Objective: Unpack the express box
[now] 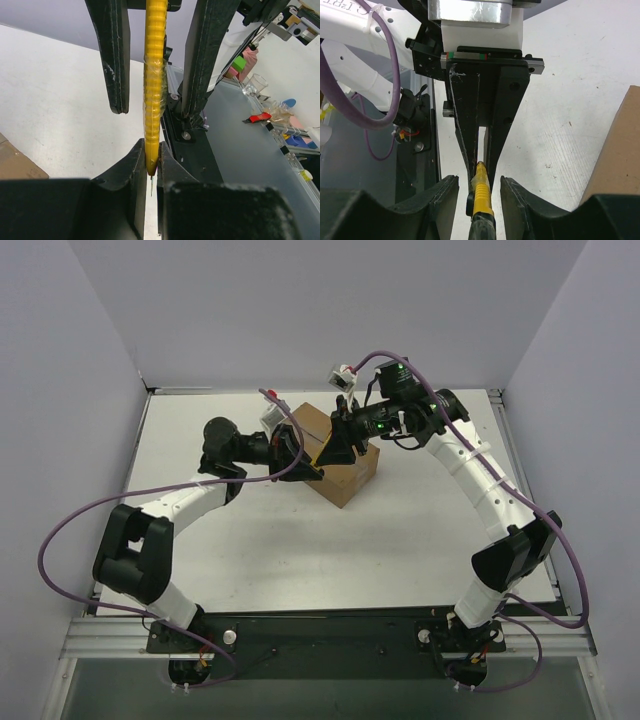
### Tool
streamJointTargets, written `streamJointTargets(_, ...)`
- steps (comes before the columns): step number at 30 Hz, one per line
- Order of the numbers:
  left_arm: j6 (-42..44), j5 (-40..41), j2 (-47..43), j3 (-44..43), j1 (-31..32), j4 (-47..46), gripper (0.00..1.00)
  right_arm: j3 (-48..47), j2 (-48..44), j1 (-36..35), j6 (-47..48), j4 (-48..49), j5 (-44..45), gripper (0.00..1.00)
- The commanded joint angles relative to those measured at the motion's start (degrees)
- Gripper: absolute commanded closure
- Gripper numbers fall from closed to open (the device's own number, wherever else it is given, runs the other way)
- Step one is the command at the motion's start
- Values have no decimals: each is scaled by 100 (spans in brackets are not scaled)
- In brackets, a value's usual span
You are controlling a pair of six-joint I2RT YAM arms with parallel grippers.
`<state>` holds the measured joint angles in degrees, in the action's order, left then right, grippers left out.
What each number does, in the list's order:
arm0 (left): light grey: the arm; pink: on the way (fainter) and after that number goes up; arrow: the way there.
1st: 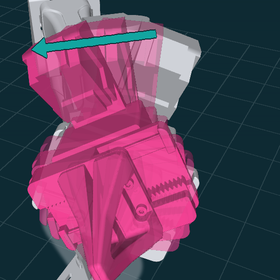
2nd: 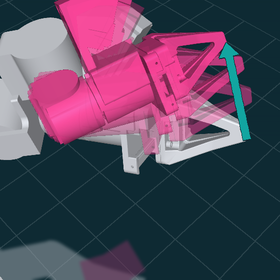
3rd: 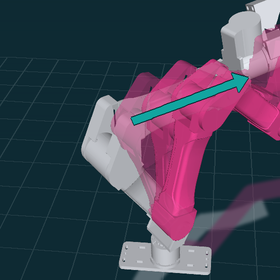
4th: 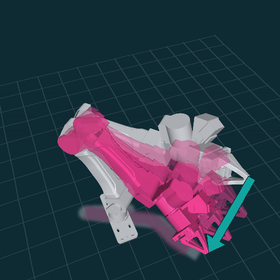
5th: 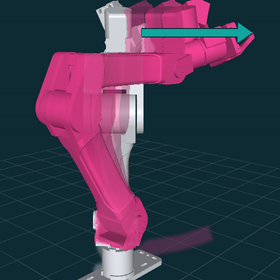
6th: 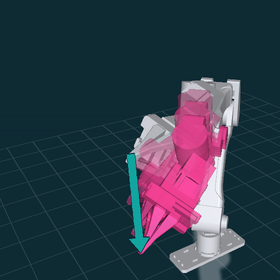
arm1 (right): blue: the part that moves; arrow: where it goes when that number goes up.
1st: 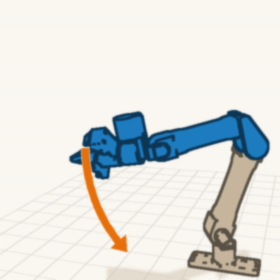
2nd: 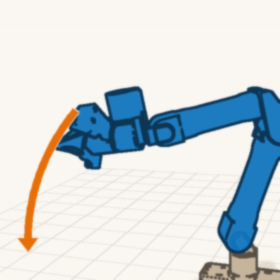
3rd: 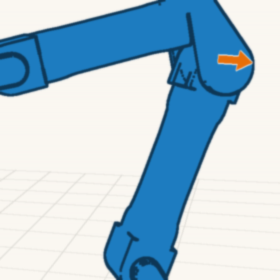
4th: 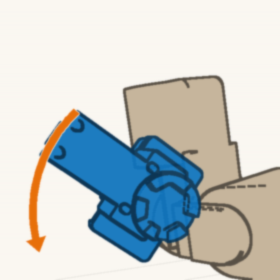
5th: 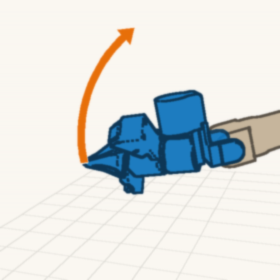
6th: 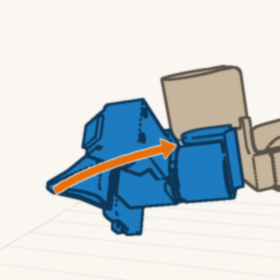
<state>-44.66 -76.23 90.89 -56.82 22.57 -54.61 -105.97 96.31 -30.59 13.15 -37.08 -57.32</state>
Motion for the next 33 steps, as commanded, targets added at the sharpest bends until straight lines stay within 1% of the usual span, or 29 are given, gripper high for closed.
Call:
streamJointTargets(1,-42,-103,95,-260,81,-243,100,-187,28,-88,56,157,-262,60)
streamJointTargets(4,-42,-112,148,-277,81,-234,100,-178,-7,-70,56,210,-201,57)
streamJointTargets(7,-42,-120,174,-295,81,-243,100,-178,2,-61,92,228,-192,58)
streamJointTargets(10,-42,-147,192,-313,72,-234,100,-178,19,-61,56,254,-209,59)
streamJointTargets(13,-51,-147,201,-330,81,-243,100,-178,45,-70,13,271,-271,63)
streamJointTargets(16,-42,-147,245,-391,81,-234,100,-160,81,-96,-5,272,-271,76)
streamJointTargets(17,-42,-156,245,-400,81,-243,100,-143,89,-105,-5,272,-280,84)
streamJointTargets(19,-42,-165,271,-418,72,-243,100,-125,98,-114,-23,263,-271,91)
streamJointTargets(20,-34,-156,262,-418,64,-226,100,-99,107,-97,-31,263,-262,96)
streamJointTargets(21,-16,-138,262,-418,55,-191,100,-99,98,-96,-23,245,-262,98)
streamJointTargets(25,28,-129,306,-479,-42,-76,100,-99,89,-61,161,27,-236,100)
streamJointTargets(26,19,-147,341,-514,-51,-76,100,-142,133,-53,223,-131,-227,97)
streamJointTargets(27,19,-199,368,-549,-59,-67,100,-204,168,-52,371,-246,-175,87)
streamJointTargets(28,19,-217,385,-628,-68,-59,100,-257,212,-52,434,-360,-148,84)
streamJointTargets(31,-16,-235,491,-769,-68,-67,100,-424,344,-44,680,-625,-130,85)
streamJointTargets(33,-33,-235,561,-822,-68,-76,100,-511,388,-35,715,-704,-157,93)
